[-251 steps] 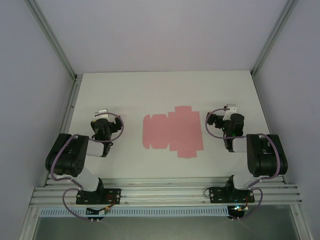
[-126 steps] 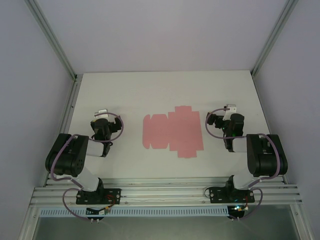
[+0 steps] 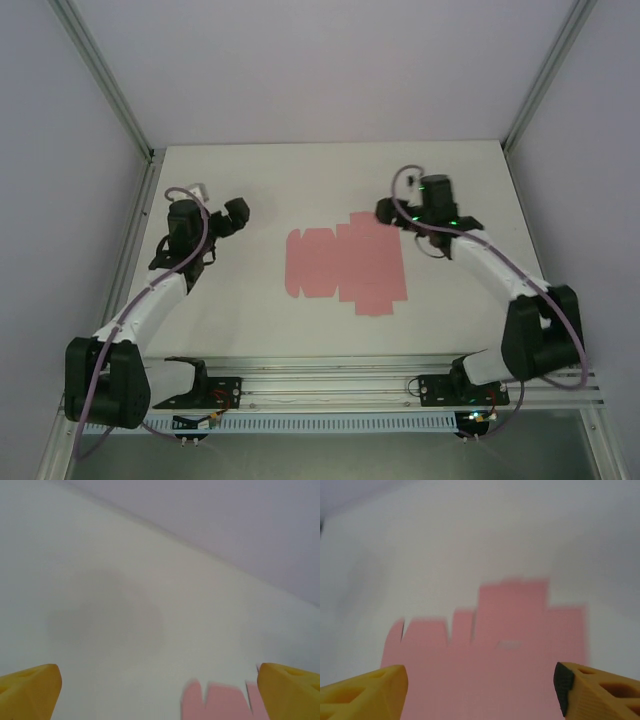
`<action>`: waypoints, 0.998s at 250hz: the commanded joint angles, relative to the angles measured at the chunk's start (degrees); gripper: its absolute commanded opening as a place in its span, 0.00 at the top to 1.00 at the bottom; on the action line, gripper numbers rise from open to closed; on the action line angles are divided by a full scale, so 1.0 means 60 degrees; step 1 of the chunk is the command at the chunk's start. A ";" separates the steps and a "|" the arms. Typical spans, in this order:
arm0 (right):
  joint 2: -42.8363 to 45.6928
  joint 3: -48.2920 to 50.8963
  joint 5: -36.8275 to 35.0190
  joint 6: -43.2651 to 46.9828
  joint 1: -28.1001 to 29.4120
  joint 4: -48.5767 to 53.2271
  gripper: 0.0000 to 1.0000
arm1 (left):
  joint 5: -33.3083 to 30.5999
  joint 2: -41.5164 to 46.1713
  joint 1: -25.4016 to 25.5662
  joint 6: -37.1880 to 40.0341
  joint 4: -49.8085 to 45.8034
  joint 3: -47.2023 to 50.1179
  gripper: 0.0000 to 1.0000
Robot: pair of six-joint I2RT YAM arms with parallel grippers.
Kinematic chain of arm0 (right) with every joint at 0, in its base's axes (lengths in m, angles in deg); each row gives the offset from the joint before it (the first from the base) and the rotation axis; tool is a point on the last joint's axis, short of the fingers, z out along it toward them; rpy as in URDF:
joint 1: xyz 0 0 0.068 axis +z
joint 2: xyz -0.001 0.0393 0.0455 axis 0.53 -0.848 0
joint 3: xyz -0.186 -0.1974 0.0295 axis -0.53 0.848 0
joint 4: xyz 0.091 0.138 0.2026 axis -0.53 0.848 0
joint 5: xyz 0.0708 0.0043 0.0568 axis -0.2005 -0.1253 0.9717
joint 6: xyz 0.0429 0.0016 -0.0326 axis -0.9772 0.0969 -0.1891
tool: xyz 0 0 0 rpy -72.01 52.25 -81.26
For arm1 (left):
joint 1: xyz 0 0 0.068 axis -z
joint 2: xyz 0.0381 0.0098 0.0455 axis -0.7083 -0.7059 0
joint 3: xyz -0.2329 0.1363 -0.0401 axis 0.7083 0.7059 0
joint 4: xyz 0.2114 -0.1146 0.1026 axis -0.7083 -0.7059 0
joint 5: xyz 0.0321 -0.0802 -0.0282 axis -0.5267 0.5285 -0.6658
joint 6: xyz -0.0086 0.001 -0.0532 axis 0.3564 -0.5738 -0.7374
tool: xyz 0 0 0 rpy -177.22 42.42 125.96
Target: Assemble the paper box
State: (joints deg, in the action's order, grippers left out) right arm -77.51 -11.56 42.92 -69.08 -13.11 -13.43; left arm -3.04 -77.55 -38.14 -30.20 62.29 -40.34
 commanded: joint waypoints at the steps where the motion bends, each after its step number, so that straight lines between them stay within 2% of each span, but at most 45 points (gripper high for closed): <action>1: -0.1319 -0.0254 0.0244 -0.1094 0.0146 0.2456 0.27 | 0.1973 -0.0811 0.0311 -0.1204 -0.2822 -0.0409 0.00; 28: -0.2280 -0.0708 -0.0104 -0.1164 0.0154 0.3042 0.30 | 0.3279 -0.1904 0.0652 -0.1321 -0.2884 -0.0652 0.00; 53: -0.2696 -0.0762 -0.0479 -0.1166 0.0154 0.3153 0.32 | 0.3963 -0.2807 0.1022 -0.1286 -0.2702 -0.0951 0.00; 104: -0.3639 -0.0459 -0.0526 -0.1576 0.0136 0.2893 0.34 | 0.4289 -0.4097 0.1560 -0.1263 -0.2569 -0.1722 0.01; 175: -0.3940 0.0141 0.0338 -0.1952 -0.0220 0.2013 0.38 | 0.4655 -0.5211 0.1900 -0.1338 -0.2760 -0.2256 0.04; 218: -0.3909 0.0206 0.0399 -0.1829 -0.0215 0.1969 0.38 | 0.3507 -0.5226 0.1921 -0.0773 -0.4062 -0.2419 0.05; 230: -0.3875 0.0299 0.0477 -0.1779 -0.0220 0.1811 0.38 | 0.3877 -0.5313 0.1925 -0.0728 -0.4044 -0.2416 0.05; 250: -0.3907 0.0403 0.0598 -0.1785 -0.0227 0.1608 0.38 | 0.5075 -0.5512 0.1965 -0.1056 -0.3221 -0.2238 0.05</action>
State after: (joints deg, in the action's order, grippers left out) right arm -96.24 -13.57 46.09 -79.84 -14.55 -6.00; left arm 21.68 -108.65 -26.86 -35.99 43.89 -54.35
